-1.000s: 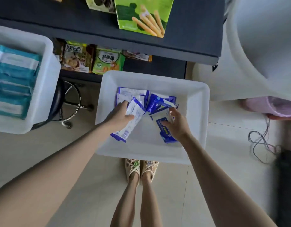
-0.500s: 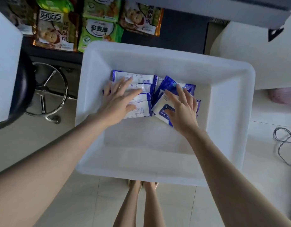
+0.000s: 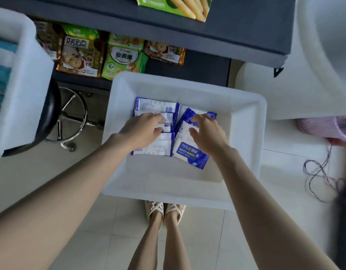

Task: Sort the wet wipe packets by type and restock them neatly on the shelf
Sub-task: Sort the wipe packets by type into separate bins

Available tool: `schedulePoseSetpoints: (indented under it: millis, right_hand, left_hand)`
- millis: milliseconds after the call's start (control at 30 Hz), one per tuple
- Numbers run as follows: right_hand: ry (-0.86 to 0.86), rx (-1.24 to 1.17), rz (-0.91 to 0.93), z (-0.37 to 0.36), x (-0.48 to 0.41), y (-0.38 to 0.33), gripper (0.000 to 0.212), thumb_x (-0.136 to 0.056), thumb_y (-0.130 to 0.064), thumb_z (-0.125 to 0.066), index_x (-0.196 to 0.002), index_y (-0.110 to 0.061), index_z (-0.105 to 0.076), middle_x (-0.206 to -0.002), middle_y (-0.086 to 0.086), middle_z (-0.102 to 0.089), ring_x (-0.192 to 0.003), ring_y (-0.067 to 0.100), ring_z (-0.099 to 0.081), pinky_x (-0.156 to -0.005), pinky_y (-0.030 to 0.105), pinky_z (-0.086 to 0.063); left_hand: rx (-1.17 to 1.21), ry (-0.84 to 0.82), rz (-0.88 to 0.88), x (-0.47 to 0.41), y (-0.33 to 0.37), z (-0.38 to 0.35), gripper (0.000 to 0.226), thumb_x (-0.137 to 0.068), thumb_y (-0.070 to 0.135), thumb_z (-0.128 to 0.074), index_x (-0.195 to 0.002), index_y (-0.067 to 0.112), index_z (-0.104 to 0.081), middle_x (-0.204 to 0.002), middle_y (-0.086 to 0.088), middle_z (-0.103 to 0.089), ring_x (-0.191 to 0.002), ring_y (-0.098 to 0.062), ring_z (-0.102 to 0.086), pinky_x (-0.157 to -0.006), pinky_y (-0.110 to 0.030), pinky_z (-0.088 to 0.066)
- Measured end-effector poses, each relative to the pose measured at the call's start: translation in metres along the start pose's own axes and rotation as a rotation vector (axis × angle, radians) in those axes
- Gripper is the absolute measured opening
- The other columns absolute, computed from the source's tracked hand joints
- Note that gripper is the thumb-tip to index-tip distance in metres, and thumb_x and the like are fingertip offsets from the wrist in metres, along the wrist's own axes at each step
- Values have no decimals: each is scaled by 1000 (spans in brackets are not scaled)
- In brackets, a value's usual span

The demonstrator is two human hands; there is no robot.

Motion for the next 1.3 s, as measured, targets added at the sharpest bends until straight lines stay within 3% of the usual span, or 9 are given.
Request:
schedulePoseSetpoints:
  millis: [167, 267, 433, 600, 767, 1067, 1200, 1300]
  right_hand:
    - [95, 24, 96, 90, 63, -58, 24, -96, -18, -44, -115, -8, -55, -113, 14, -63, -97, 36, -58, -76, 37, -46]
    - [148, -10, 180, 148, 115, -100, 26, -97, -20, -45, -119, -11, -55, -117, 12, -64, -99, 34, -60, -83, 41, -51]
    - [286, -60, 315, 231, 212, -178, 25, -96, -21, -49, -116, -10, -59, -114, 12, -66, -100, 34, -61, -84, 42, -50]
    - [380, -124, 459, 257, 300, -260, 22, -96, -20, -49, -113, -10, -60, -107, 10, -67, -91, 31, -64, -77, 43, -53]
    - [358, -141, 545, 211, 368, -332, 18, -95, -16, -49, -105, -9, -62, -102, 10, -68, -89, 32, -64, -74, 44, -52]
    - [197, -185, 574, 39, 422, -504, 16, -91, -15, -53, -100, -13, -66, -103, 9, -68, -91, 35, -63, -75, 41, -51]
    - [87, -214, 624, -5, 430, -583, 15, -89, -14, -54, -98, -15, -66, -96, 7, -67, -86, 30, -64, -77, 44, -52]
    - [59, -188, 622, -18, 416, -633, 13, -90, -14, -54, -98, -15, -64, -90, 6, -66, -80, 30, -63, -75, 42, -52]
  left_hand:
    - [66, 189, 37, 70, 41, 87, 25, -97, 29, -49, -115, 14, -58, -109, -6, -66, -92, -27, -61, -70, -32, -45]
    - [82, 303, 32, 135, 69, 151, 20, -96, 29, -50, -104, 13, -60, -104, -5, -67, -86, -26, -61, -63, -32, -45]
    - [130, 460, 22, 263, 99, 246, 20, -96, 29, -51, -108, 16, -60, -101, 1, -65, -85, -21, -60, -70, -32, -49]
    - [172, 715, 1, 388, 92, 295, 18, -92, 26, -57, -105, 14, -62, -95, -1, -67, -85, -24, -62, -71, -39, -52]
    - [264, 796, 59, 490, 30, 273, 16, -90, 22, -61, -102, 14, -64, -92, 1, -69, -84, -19, -64, -74, -34, -52]
    - [340, 826, 210, 647, -159, 234, 17, -89, 24, -60, -100, 13, -66, -87, 1, -69, -79, -20, -66, -75, -34, -52]
    - [342, 845, 262, 688, -232, 241, 14, -88, 15, -64, -100, 9, -67, -87, -5, -71, -80, -21, -67, -73, -30, -50]
    - [340, 841, 267, 698, -281, 258, 22, -86, 25, -56, -98, 9, -66, -88, -3, -71, -81, -16, -67, -72, -27, -50]
Point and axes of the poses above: each hand's wrist, its own x-axis away from the middle knuckle, its own z-axis out of the back of the hand, y = z × x, the point moved 4 cm from there along -x, towards the middle knuckle
